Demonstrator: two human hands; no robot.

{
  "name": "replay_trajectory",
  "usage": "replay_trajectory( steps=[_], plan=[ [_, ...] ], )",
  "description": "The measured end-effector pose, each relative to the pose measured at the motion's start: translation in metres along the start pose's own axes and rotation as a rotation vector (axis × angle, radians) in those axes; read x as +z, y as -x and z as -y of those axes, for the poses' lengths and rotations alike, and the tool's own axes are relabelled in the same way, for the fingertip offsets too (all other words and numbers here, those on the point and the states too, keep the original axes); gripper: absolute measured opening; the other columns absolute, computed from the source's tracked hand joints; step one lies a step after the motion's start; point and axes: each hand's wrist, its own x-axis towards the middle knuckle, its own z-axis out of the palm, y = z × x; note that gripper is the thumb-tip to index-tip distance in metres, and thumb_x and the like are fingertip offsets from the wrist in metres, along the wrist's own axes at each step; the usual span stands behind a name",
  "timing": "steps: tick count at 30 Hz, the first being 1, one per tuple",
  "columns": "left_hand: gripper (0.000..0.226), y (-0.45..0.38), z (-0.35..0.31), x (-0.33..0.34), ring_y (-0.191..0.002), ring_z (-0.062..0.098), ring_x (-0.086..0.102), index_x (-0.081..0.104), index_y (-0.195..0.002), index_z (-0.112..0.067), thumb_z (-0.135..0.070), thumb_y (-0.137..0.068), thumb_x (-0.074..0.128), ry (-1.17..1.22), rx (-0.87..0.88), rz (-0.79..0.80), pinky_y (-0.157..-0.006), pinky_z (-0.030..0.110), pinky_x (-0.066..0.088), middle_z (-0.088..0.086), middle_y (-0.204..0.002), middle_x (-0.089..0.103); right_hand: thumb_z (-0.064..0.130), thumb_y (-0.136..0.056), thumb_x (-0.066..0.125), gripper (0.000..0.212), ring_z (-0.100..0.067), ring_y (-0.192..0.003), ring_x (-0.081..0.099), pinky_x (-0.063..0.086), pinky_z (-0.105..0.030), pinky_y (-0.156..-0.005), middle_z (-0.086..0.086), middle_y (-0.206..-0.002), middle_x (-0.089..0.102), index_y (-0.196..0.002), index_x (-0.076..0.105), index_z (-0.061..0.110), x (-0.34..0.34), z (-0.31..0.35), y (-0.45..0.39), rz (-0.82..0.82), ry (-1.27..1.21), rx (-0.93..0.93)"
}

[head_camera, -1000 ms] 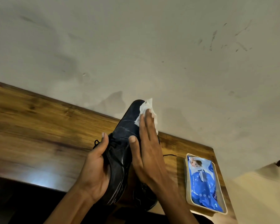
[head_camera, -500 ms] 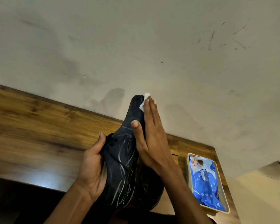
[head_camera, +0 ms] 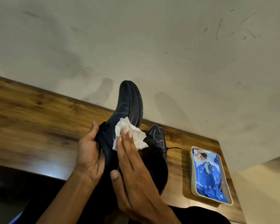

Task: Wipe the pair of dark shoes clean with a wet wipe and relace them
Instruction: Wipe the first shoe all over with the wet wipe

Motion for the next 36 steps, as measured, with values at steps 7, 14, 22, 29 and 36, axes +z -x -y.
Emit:
replay_trajectory(
  steps=[7,14,22,29,36],
  plan=[
    [0.070,0.005,0.006,0.006,-0.116,0.031,0.066,0.068,-0.123,0.001,-0.056,-0.100,0.035,0.055,-0.014,0.075,-0.090,0.044,0.058,0.021,-0.131,0.064,0.020,-0.106,0.035,0.062,-0.020,-0.159,-0.004,0.011,-0.049,-0.129,-0.006,-0.172,0.001,-0.162,0.012,0.004,-0.025,-0.027,-0.043,-0.112,0.037,0.058],
    [0.066,0.009,0.005,0.007,-0.112,0.031,0.068,0.068,-0.120,0.002,-0.052,-0.102,0.035,0.007,0.036,-0.009,-0.092,0.045,0.056,0.022,-0.127,0.066,0.002,-0.096,0.037,0.058,-0.020,-0.157,0.018,0.021,-0.033,-0.127,-0.010,-0.166,0.028,-0.155,0.035,0.000,-0.008,-0.009,-0.011,-0.180,-0.021,0.002],
    [0.067,0.020,0.008,0.018,-0.115,0.031,0.067,0.065,-0.125,0.003,-0.052,-0.102,0.035,0.052,0.065,0.028,-0.093,0.044,0.056,0.022,-0.129,0.065,-0.019,-0.089,0.045,0.061,-0.023,-0.152,0.034,0.035,-0.041,-0.122,-0.012,-0.157,0.044,-0.146,0.050,0.000,-0.017,-0.025,-0.023,-0.270,0.096,-0.058],
    [0.056,0.030,0.017,0.029,-0.130,0.030,0.056,0.050,-0.142,-0.003,-0.041,-0.101,0.041,0.003,0.072,0.130,-0.109,0.045,0.041,0.018,-0.141,0.057,0.002,-0.090,0.037,0.055,-0.023,-0.147,0.041,0.031,-0.031,-0.123,-0.013,-0.152,0.050,-0.142,0.056,-0.001,-0.037,-0.025,-0.043,-0.296,0.071,0.054],
    [0.060,0.032,0.011,0.032,-0.092,0.023,0.070,0.077,-0.097,0.000,-0.054,-0.093,0.049,-0.001,0.098,0.005,-0.096,0.037,0.052,0.015,-0.101,0.070,-0.017,-0.087,0.056,0.054,-0.020,-0.146,0.044,0.037,-0.040,-0.120,-0.013,-0.149,0.054,-0.139,0.058,-0.002,-0.013,0.009,0.001,-0.213,0.020,-0.126]
  ],
)
